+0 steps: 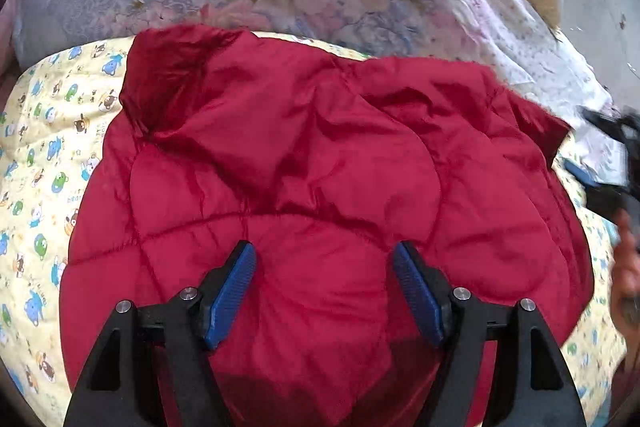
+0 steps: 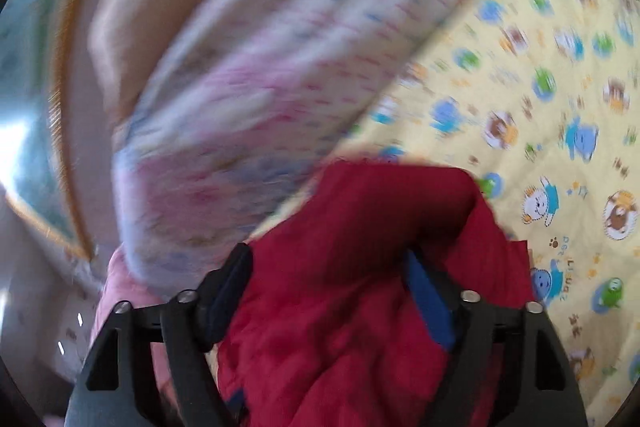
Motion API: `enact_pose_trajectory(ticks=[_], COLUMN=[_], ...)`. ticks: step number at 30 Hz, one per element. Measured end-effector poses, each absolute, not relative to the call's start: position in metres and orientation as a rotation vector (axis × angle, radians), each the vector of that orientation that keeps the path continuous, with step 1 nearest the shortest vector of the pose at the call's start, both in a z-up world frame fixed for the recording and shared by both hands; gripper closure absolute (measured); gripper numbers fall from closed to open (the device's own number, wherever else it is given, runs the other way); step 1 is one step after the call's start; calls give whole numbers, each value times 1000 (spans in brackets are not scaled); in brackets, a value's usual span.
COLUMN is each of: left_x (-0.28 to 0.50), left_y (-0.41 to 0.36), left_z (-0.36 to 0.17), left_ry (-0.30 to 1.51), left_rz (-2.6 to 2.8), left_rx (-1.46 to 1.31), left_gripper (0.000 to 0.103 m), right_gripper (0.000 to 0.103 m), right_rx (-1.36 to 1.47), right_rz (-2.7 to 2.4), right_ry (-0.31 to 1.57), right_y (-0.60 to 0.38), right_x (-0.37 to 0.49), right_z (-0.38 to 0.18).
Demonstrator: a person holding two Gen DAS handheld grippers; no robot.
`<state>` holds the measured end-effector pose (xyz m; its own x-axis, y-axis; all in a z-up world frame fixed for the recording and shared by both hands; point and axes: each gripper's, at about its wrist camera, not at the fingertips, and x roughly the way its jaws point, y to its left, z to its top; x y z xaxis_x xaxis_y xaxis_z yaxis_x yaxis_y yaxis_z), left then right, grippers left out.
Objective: Fold large clothes
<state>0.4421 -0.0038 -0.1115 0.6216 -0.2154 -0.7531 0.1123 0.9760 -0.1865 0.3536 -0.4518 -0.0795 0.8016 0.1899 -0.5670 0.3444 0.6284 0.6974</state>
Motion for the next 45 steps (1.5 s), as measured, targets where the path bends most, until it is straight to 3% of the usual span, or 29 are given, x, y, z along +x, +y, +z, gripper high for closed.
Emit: enact_pose_trajectory(ticks=[4, 10, 16, 23, 30, 45], left_x=[446, 470, 498, 567, 593, 448], left_y=[-17, -16, 14, 69, 76, 92], left_z=[-112, -112, -100, -126, -137, -104], left_ry=[887, 918, 927, 1044, 1068, 916], left_rz=[-152, -148, -94, -16, 27, -80], left_rx=[-103, -108, -107, -278, -295, -335], left_gripper=[30, 30, 31, 30, 22, 23], right_gripper=[20, 21, 16, 13, 9, 9], right_rx=[523, 69, 258, 386, 482, 585], right_rz=[-28, -48, -181, -226, -219, -232], right_ry=[796, 1077, 1094, 1094, 1083, 1028], right_y=[-378, -308, -366, -397, -413, -430], right_x=[364, 414, 438, 450, 459, 437], right_z=[-69, -121, -141, -157, -165, -161])
